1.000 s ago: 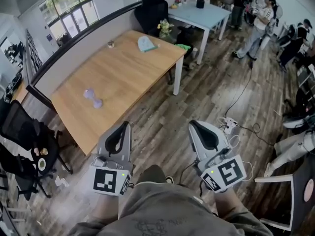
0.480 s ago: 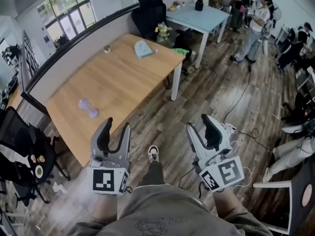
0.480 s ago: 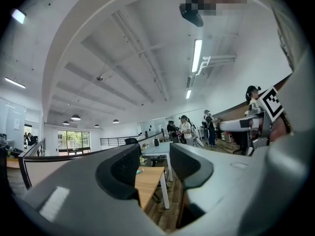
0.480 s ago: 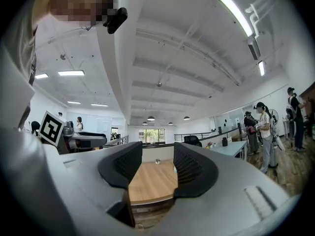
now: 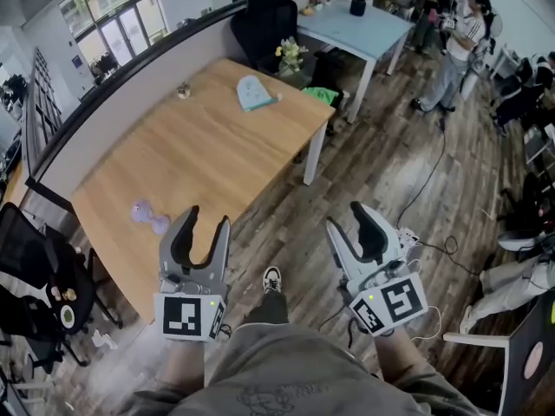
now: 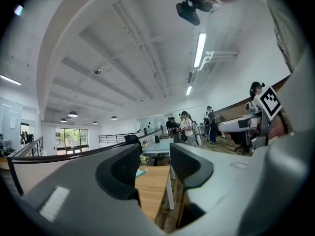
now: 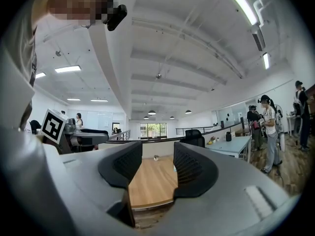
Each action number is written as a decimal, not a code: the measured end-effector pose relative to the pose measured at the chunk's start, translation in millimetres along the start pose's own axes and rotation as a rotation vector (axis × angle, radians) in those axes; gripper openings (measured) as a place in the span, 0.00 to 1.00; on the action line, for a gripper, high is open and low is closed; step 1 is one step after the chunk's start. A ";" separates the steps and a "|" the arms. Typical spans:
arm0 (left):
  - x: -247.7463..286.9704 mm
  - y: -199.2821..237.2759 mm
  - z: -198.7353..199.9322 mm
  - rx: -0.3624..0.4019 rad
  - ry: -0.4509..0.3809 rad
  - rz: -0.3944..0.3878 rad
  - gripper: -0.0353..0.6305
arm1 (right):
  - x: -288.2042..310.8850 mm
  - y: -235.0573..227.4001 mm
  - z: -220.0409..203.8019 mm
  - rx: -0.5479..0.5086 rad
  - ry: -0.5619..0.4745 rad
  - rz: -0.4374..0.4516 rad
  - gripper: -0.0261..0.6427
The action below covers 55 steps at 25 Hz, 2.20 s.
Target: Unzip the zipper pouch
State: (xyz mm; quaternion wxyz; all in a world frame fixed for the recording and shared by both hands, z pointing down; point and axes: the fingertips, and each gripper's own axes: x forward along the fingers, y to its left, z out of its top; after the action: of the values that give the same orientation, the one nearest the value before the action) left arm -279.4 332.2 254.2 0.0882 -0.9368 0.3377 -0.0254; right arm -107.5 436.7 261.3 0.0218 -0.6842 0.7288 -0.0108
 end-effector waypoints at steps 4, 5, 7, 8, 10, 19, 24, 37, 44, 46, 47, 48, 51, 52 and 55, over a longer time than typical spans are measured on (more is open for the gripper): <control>45.3 32.5 -5.4 -0.001 0.017 0.004 0.34 | 54.4 -14.2 -1.4 0.002 0.031 0.019 0.31; 57.0 41.0 -6.9 -0.002 0.019 0.006 0.34 | 68.4 -18.3 -1.6 0.002 0.037 0.021 0.31; 80.6 57.0 -11.7 -0.003 0.024 0.009 0.34 | 95.9 -27.3 -3.3 0.006 0.048 0.026 0.31; 92.5 64.6 -15.0 -0.002 0.029 0.011 0.34 | 109.5 -32.1 -4.7 0.009 0.052 0.028 0.31; 116.6 79.7 -22.4 0.000 0.041 0.014 0.34 | 137.2 -42.2 -8.1 0.014 0.062 0.035 0.31; 214.0 136.6 -41.7 -0.002 0.062 0.019 0.34 | 246.7 -78.9 -12.9 0.015 0.089 0.056 0.31; 249.0 149.7 -48.8 -0.004 0.090 0.005 0.34 | 280.8 -98.6 -14.2 0.018 0.095 0.049 0.31; 345.1 149.4 -76.7 -0.028 0.185 0.020 0.34 | 352.0 -170.9 -40.5 0.024 0.150 0.111 0.31; 414.8 167.1 -77.4 -0.028 0.189 0.128 0.34 | 418.5 -209.4 -51.0 -0.028 0.194 0.288 0.31; 432.8 167.3 -77.7 -0.030 0.203 0.151 0.34 | 436.8 -224.0 -52.1 -0.019 0.201 0.338 0.31; 442.1 167.7 -78.0 -0.033 0.207 0.162 0.34 | 446.8 -232.1 -52.4 -0.022 0.204 0.359 0.31; 450.8 168.2 -79.1 -0.035 0.217 0.177 0.34 | 457.0 -240.0 -52.6 -0.023 0.208 0.378 0.31; 470.6 170.4 -84.4 -0.040 0.255 0.229 0.34 | 483.7 -258.8 -53.3 -0.013 0.218 0.433 0.31; 475.3 171.3 -86.5 -0.044 0.267 0.245 0.34 | 491.1 -263.6 -53.9 -0.011 0.219 0.450 0.31; 489.8 174.9 -91.6 0.004 0.282 0.280 0.34 | 510.6 -276.4 -58.6 -0.007 0.226 0.496 0.31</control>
State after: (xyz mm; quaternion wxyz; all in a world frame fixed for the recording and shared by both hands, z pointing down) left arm -21.5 -125.7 306.4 0.0445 -0.8677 0.4736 -0.1444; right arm 133.3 -91.2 323.8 -0.0602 -0.4795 0.8719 -0.0788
